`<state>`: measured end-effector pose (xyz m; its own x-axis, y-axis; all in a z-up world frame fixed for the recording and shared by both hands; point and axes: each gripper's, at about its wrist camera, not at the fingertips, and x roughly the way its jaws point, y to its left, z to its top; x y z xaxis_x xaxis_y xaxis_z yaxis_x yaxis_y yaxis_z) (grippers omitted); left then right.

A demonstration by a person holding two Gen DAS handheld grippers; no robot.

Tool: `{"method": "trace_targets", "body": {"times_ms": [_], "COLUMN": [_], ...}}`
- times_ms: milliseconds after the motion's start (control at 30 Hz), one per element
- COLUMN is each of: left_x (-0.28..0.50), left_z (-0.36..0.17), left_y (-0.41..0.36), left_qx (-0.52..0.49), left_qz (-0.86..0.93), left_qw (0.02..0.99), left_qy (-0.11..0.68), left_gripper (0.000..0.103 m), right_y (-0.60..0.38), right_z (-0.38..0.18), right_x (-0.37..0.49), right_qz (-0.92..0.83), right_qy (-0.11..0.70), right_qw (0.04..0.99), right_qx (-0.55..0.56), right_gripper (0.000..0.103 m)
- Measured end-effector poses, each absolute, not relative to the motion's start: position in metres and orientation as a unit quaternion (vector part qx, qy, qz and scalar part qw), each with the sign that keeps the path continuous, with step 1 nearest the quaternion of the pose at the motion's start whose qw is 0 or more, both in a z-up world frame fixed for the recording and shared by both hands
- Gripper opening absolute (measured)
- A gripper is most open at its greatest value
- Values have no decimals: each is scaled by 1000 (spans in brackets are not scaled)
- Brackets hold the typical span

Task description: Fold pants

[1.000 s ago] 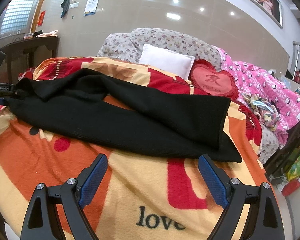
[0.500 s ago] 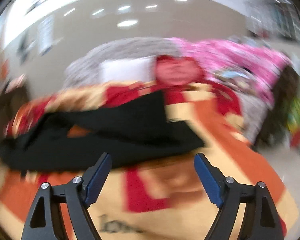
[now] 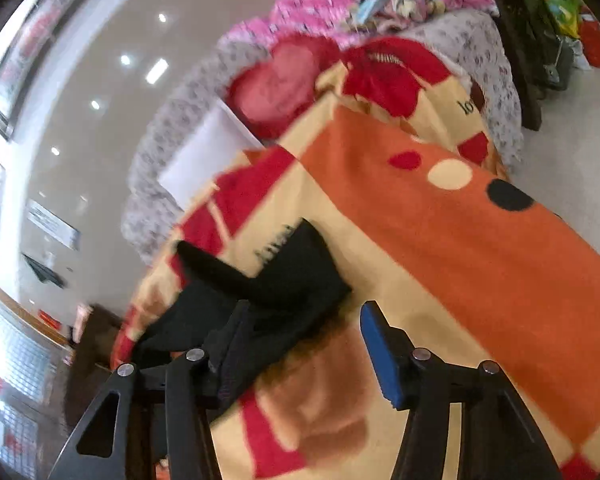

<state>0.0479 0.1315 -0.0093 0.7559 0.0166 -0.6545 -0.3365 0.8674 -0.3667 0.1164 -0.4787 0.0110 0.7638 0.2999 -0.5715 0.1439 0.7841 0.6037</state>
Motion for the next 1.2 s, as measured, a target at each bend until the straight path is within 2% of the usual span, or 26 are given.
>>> {"method": "trace_targets", "body": {"times_ms": [67,167,233,300,333,467,767,967,1000,1133,1200], "left_x": [49,51,50,49,48,40,-49,-56,-56,-59,-62], "left_z": [-11,-11,-11,-12,-12,-11,36,-9,-15,-22,-18], "left_y": [131,131,131,132,134,138,161,161,161,166,173], "left_qx": [-237,-236,-237,-242,-247,-262,-282,-271,-268,-260,-251], "left_qz": [99,100,98,97,95,79,12,15,18,43,74], "left_qw": [904,903,904,904,903,900,905,883,882,887,890], "left_qy": [341,345,343,340,338,340,318,382,388,379,374], "left_gripper": [22,22,22,16,13,9,8,9,9,27,29], "right_y": [-476,-476,-473,-470,-468,-463,-481,-488,-488,-489,-490], "right_z": [3,-1,-5,-7,-8,3,38,2,-7,-14,-9], "right_x": [131,140,143,149,150,143,68,31,30,29,29], "right_qz": [34,39,30,33,30,12,55,61,59,39,-9], "right_qy": [370,370,369,372,374,362,367,404,410,394,384], "right_qw": [870,870,875,878,881,897,895,877,874,886,896], "right_qx": [325,325,313,300,288,252,247,252,252,240,222], "right_gripper": [52,43,27,8,5,4,4,4,4,4,4]}}
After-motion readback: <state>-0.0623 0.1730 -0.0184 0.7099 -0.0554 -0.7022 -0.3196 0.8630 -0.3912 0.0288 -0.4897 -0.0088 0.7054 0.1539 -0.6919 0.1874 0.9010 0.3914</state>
